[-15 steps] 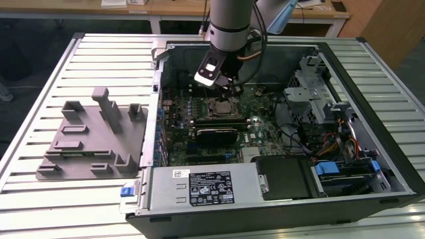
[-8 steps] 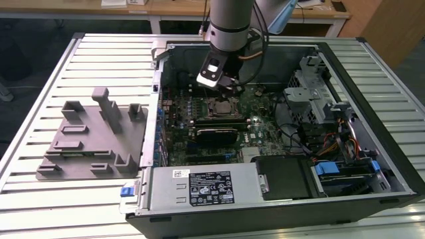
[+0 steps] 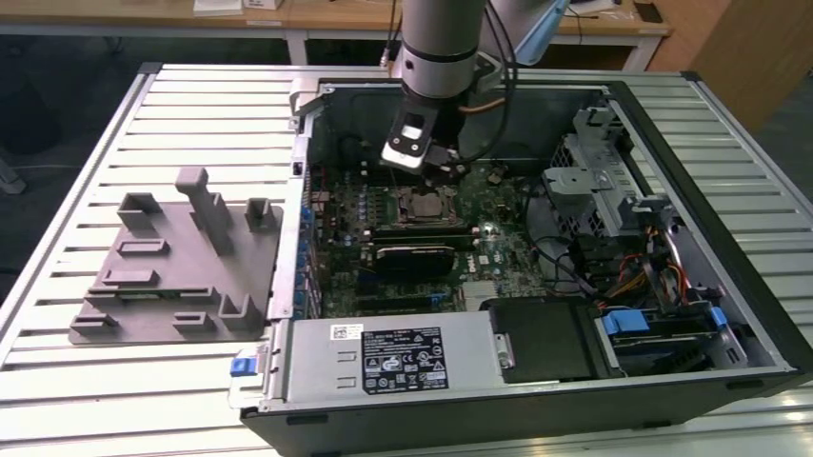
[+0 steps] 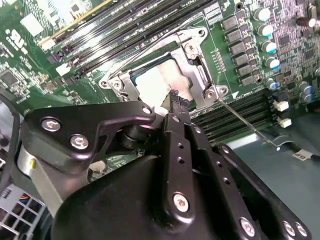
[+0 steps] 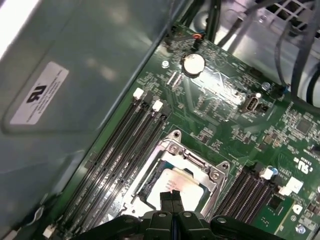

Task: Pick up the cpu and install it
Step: 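Close the cpu cover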

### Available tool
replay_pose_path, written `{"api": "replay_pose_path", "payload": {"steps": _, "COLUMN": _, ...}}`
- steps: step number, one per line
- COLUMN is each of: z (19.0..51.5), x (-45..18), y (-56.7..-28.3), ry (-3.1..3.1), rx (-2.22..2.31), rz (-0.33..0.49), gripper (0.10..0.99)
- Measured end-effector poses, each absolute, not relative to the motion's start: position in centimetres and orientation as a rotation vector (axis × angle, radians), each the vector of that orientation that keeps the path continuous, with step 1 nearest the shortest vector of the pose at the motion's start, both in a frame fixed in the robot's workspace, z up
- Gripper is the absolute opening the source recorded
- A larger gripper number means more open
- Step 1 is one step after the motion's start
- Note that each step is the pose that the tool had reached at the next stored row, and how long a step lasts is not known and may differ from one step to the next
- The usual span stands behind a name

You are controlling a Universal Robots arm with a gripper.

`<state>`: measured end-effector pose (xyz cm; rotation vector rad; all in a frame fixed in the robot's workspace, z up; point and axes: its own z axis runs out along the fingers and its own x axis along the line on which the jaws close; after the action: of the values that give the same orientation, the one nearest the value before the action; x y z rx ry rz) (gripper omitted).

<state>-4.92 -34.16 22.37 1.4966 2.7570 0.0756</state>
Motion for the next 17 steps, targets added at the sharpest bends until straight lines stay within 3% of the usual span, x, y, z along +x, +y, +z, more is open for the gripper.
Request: {"api": "replay_pose_path", "payload": {"steps": 17, "z": 22.34, "x": -4.92, "y": -34.16, "ry": 2.929, "rx": 1.140, "rz": 0.076, "gripper": 0.106}}
